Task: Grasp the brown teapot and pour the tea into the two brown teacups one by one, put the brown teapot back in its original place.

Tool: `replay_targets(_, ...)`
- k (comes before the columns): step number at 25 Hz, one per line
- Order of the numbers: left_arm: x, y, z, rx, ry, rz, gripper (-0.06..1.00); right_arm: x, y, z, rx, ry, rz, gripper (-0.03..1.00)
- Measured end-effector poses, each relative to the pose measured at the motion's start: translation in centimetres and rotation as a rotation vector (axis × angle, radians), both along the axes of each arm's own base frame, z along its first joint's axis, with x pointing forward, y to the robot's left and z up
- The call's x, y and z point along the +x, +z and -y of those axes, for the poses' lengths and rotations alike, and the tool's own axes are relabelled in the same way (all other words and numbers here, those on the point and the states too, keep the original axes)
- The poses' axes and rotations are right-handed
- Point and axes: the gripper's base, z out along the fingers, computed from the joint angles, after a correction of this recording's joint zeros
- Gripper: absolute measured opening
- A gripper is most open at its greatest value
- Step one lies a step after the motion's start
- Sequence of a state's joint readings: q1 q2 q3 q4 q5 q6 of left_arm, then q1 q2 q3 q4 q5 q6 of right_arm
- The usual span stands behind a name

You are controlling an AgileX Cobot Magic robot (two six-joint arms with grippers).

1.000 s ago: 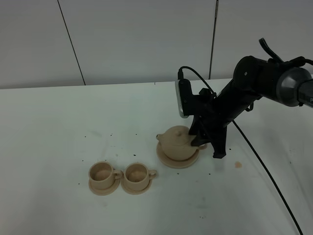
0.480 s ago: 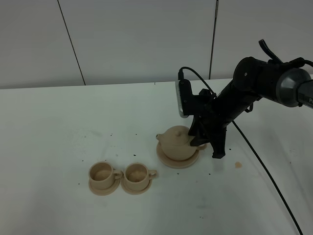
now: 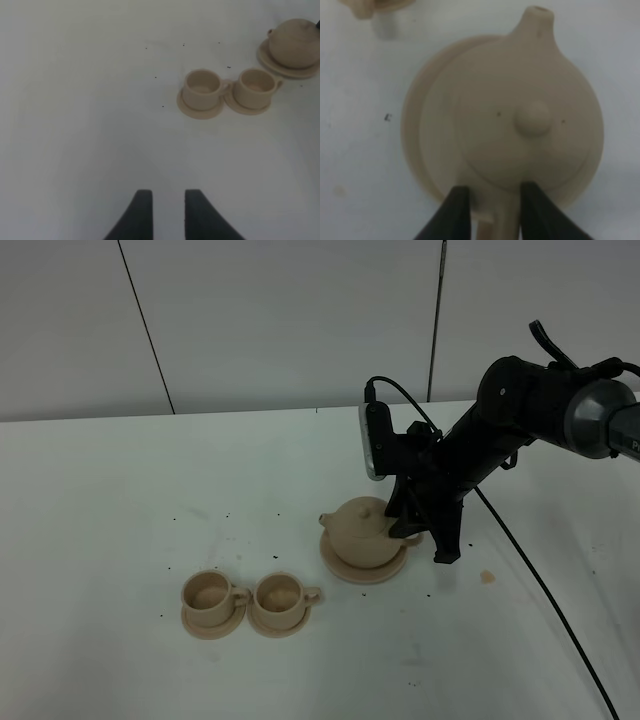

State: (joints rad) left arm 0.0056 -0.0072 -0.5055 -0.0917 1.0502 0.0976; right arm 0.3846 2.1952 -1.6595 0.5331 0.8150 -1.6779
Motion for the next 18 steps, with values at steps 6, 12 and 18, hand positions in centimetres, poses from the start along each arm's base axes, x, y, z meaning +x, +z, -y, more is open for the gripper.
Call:
replay_targets(6,0.0,0.0,0.0,0.0,0.0,0.0,0.23,0.12,0.03,0.21,0.008,-0.01,-0.004,0.24)
replay_targets(12,0.0,0.0,0.0,0.0,0.0,0.0,0.23,0.12,0.03,0.21,0.008,-0.01,-0.004,0.25)
replay_targets(18,0.0,0.0,0.0,0.0,0.0,0.0,0.23,0.08,0.02,0.21,0.008,-0.01,-0.009,0.29)
